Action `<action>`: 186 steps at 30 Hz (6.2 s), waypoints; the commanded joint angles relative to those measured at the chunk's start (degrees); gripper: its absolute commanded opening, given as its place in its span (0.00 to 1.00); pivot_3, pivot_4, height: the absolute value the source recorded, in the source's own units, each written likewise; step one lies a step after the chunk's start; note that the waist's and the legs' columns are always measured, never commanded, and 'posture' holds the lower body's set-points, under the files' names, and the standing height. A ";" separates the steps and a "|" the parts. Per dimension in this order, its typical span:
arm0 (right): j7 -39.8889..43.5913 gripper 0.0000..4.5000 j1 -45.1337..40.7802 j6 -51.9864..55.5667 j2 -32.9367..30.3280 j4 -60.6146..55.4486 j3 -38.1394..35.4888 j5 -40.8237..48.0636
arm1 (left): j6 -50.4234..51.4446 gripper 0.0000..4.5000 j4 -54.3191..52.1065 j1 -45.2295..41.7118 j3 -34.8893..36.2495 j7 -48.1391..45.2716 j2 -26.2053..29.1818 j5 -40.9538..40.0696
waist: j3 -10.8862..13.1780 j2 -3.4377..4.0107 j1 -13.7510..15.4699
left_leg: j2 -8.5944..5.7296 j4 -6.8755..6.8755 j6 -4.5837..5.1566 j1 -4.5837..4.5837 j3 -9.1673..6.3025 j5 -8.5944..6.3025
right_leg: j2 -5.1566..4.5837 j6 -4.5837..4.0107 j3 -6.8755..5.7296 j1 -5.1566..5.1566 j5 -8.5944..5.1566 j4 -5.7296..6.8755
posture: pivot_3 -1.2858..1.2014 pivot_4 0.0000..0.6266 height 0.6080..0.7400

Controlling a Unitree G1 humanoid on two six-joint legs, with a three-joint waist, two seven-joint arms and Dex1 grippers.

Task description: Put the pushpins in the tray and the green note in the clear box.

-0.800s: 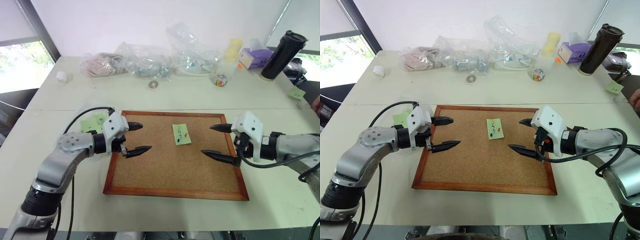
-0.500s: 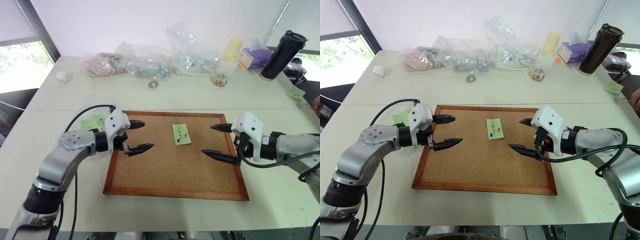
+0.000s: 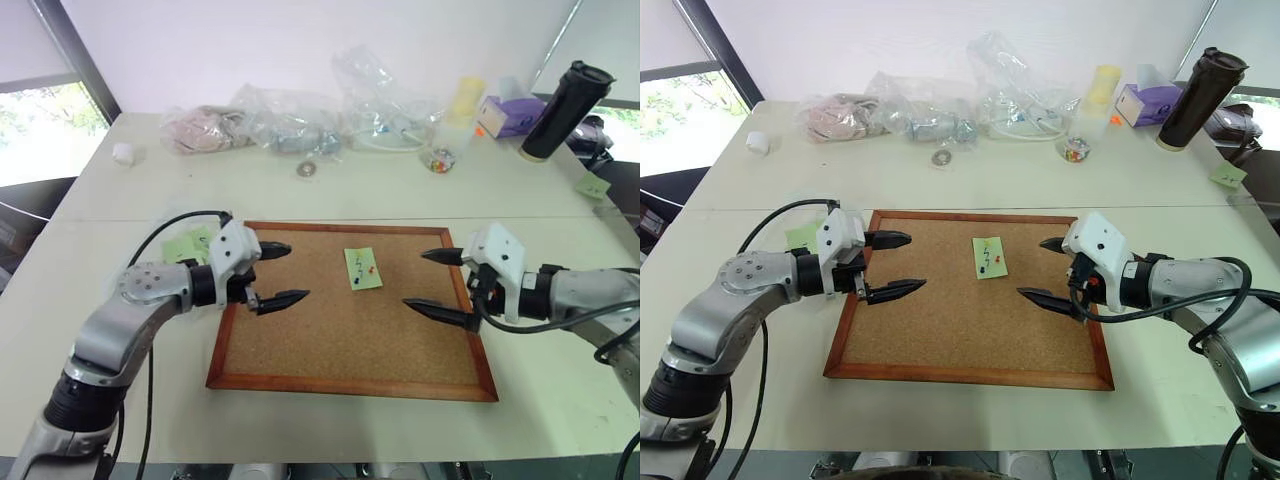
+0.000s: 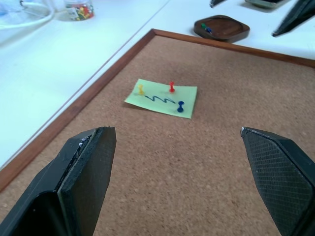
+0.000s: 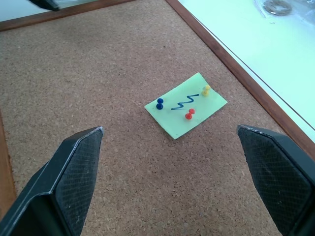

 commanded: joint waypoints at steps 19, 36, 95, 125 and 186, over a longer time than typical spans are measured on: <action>-1.62 1.00 -7.73 -2.57 4.16 3.44 5.79 -3.29 | -13.83 0.70 8.87 1.77 -7.61 0.17 -4.89 10.33 | 0.00 0.00 0.10 | -0.01 0.00 0.00 -0.05 0.01 0.00 | -0.02 0.00 -0.02 -0.04 0.00 0.00 | 0.52 0.24 1.00; -5.10 1.00 -16.43 -2.26 12.37 12.19 13.89 -8.49 | -16.72 0.01 16.23 4.35 -12.41 2.76 -6.12 19.47 | -0.07 0.08 0.00 | -0.01 0.00 -0.01 0.04 0.01 0.01 | -0.01 0.00 -0.02 0.00 0.00 0.02 | 0.52 0.24 1.00; -6.06 0.01 -22.20 7.58 14.30 17.83 3.67 -16.13 | -15.06 0.00 14.51 7.56 -14.60 5.04 -7.27 20.77 | -0.15 0.19 0.22 | -0.07 -0.02 -0.03 0.02 -0.01 0.02 | -0.13 0.01 -0.03 0.01 0.01 0.04 | 0.52 0.24 1.00; -6.36 0.98 5.00 1.19 3.51 26.70 -15.09 -14.60 | -16.03 0.00 15.57 6.79 -15.63 4.08 -8.11 21.52 | -0.51 0.78 0.26 | -0.09 -0.02 0.30 0.19 0.02 -0.17 | -0.10 0.01 0.01 0.26 0.01 -0.06 | 0.52 0.24 1.00; -10.92 0.01 -17.63 0.45 20.63 22.09 6.33 -12.43 | -13.66 0.00 12.02 8.12 -14.90 5.42 -7.12 21.50 | -0.55 0.71 0.12 | -0.12 -0.03 0.07 0.05 -0.05 -0.04 | -0.13 0.01 -0.01 0.07 0.01 -0.04 | 0.52 0.24 1.00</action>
